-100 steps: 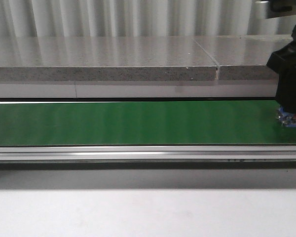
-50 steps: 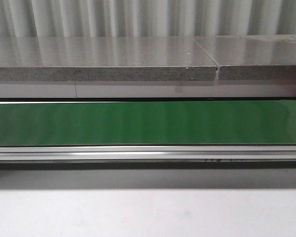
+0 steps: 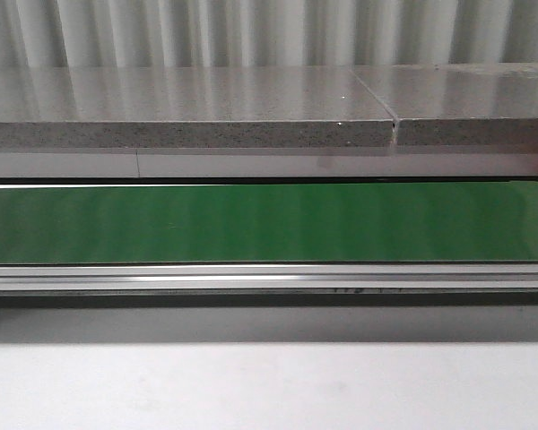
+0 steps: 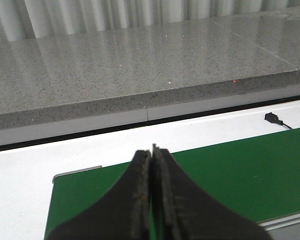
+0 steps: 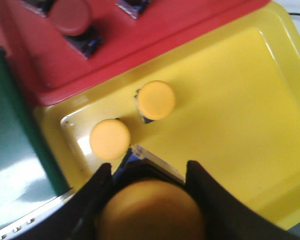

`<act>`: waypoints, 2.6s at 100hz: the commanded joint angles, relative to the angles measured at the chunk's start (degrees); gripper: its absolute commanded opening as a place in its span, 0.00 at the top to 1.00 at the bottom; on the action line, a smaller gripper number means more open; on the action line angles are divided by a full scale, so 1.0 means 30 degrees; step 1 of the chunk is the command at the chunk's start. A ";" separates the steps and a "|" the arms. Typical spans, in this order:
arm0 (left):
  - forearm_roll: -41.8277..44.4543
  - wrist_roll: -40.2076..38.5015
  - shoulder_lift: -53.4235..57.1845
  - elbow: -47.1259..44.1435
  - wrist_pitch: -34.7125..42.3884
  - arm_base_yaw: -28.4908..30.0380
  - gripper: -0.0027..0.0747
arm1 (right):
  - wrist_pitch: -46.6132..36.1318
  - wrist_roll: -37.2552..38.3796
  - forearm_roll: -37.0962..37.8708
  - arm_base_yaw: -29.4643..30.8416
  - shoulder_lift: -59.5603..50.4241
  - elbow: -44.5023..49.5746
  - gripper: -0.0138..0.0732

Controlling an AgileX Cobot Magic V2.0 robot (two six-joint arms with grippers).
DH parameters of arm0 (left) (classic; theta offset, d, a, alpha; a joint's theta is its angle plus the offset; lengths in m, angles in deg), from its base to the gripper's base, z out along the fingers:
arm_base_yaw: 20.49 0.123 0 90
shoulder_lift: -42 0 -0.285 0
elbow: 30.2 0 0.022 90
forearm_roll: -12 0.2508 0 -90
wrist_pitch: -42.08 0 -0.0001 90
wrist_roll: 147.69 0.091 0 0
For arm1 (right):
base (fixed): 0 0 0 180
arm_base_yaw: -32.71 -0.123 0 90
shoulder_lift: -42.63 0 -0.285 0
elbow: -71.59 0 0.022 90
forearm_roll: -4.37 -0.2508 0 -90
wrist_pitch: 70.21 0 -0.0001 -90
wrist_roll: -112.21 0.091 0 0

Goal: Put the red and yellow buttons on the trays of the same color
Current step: 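Lower the yellow button into the yellow tray and release it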

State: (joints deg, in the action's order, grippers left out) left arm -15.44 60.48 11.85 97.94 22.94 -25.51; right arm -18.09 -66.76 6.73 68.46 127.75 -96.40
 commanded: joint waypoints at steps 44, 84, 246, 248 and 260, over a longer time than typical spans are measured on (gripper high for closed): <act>-0.0397 -0.0032 -0.0109 0.0550 0.1372 -0.0142 0.99 | -0.3321 0.0916 0.0628 0.1340 0.1140 0.1877 0.75; -0.0397 -0.0032 -0.0109 0.0550 0.1372 -0.0142 0.99 | -0.6193 0.1464 0.0783 0.2165 0.2009 0.4634 0.75; -0.0397 -0.0032 -0.0109 0.0550 0.1372 -0.0142 0.99 | -0.8375 0.1811 0.0346 -0.4746 -0.4180 0.4721 0.21; -0.0397 -0.0032 -0.0109 0.0550 0.1372 -0.0142 0.99 | -0.8399 0.1658 0.0346 -0.5065 -0.4402 0.4721 0.21; -0.0397 -0.0032 -0.0109 0.0550 0.1372 -0.0142 0.99 | -0.8837 0.0764 0.0366 -0.7637 -0.5590 0.4851 0.21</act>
State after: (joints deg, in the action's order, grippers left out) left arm -15.44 60.48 11.85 97.94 22.94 -25.51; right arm -40.18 -62.20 7.68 50.35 114.65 -80.86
